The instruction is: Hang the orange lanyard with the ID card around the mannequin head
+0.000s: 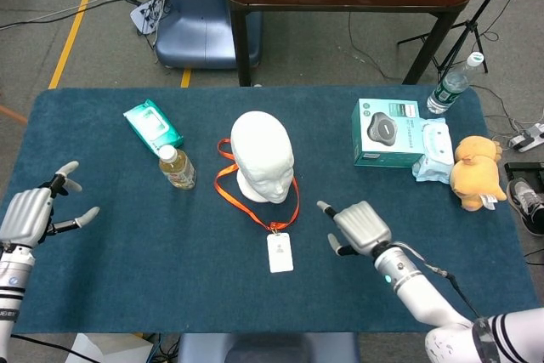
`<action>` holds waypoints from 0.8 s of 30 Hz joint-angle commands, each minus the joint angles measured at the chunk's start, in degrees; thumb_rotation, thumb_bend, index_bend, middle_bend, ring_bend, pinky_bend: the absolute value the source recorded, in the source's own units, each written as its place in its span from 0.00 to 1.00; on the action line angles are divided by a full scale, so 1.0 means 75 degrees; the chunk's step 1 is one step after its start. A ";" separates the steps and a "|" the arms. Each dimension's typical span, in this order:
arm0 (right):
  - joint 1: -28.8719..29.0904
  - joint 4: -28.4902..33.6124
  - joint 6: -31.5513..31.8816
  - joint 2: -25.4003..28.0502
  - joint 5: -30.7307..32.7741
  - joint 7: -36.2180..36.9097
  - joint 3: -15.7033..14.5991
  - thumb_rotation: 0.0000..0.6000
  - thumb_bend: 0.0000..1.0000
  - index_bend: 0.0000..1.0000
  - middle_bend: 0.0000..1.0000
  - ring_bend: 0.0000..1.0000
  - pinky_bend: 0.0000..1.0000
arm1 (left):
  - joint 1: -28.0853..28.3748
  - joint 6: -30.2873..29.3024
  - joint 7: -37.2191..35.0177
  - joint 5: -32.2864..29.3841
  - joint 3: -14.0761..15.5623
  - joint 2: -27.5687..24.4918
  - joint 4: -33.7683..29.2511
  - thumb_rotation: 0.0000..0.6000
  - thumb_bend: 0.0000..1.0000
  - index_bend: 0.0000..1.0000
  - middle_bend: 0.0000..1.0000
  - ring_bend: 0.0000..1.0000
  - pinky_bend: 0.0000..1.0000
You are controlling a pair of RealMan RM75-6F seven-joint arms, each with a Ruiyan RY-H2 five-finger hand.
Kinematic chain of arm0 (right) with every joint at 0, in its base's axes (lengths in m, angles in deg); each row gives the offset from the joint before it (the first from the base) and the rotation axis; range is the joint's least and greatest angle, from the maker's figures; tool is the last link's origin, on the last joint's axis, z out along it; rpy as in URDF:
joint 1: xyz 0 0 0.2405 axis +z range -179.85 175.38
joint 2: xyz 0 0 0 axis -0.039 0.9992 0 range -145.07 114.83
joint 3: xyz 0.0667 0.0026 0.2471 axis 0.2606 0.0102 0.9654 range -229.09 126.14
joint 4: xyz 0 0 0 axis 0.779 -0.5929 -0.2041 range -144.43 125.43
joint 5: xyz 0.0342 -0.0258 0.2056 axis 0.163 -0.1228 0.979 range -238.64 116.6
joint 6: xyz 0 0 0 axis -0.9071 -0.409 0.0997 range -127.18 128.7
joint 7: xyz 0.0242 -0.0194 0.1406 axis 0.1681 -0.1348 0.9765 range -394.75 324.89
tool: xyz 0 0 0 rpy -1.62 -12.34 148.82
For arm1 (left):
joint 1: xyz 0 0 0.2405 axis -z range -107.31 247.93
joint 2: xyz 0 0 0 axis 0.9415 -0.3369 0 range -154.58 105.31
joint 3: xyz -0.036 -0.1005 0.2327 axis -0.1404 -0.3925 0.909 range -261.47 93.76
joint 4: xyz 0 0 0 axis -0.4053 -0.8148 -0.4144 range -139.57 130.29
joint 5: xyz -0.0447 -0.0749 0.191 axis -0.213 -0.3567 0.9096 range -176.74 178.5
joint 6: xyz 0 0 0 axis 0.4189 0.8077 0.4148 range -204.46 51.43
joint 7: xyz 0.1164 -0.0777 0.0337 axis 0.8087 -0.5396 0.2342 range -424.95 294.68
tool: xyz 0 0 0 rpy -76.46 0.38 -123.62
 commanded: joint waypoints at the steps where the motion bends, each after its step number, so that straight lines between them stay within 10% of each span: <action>1: -0.0634 -0.0001 0.0635 0.0432 -0.0463 0.0340 -0.0121 0.60 0.52 0.10 0.63 0.56 0.70 | -0.0037 -0.0047 0.0012 0.0017 0.0022 0.0017 0.0034 0.40 0.12 0.06 0.36 0.36 0.56; 14: -0.2671 -0.1362 0.2325 0.0672 -0.2211 0.1826 -0.0103 0.60 0.31 0.10 0.35 0.27 0.43 | -0.0420 -0.0731 0.0134 0.0261 0.0150 0.0319 0.0512 0.54 0.12 0.06 0.31 0.29 0.39; 24: -0.3917 -0.2309 0.2919 0.0527 -0.2955 0.2550 -0.0050 0.60 0.28 0.10 0.32 0.24 0.41 | -0.1003 -0.1592 0.0052 0.0789 0.0464 0.0795 0.0873 0.57 0.12 0.06 0.29 0.27 0.34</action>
